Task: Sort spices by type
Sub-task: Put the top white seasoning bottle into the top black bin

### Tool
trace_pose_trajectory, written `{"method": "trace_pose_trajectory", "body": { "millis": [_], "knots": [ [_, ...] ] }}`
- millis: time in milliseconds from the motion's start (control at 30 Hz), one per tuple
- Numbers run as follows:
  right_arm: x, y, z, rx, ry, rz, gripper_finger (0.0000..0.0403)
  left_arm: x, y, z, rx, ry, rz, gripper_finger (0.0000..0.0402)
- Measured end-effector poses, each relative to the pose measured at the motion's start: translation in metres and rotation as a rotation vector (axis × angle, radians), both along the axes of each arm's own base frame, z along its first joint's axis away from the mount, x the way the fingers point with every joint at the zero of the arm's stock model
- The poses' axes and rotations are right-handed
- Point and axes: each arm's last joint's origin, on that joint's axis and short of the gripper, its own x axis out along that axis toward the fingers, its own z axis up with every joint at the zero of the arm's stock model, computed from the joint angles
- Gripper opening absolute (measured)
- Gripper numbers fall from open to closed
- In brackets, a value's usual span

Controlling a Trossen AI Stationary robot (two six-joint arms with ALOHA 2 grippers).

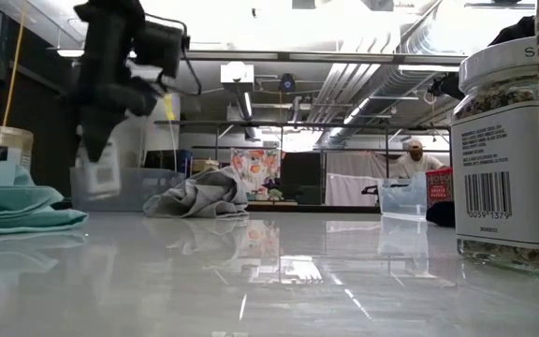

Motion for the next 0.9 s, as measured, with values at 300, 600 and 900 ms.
{"method": "trace_pose_trajectory", "body": {
  "millis": [300, 600, 900],
  "knots": [
    [0.000, 0.000, 0.000, 0.000, 0.001, 0.000, 0.0001, 0.003, 0.035, 0.087, 0.244, -0.202, -0.043, 0.0164],
    [0.000, 0.000, 0.000, 0.000, 0.000, 0.000, 0.0001, -0.029, 0.112, 0.086, 0.259, -0.057, 0.115, 0.0164],
    [0.000, 0.000, 0.000, 0.000, 0.000, 0.000, 0.0001, -0.053, 0.172, 0.037, 0.058, 0.070, 0.303, 0.0165]
  ]
}}
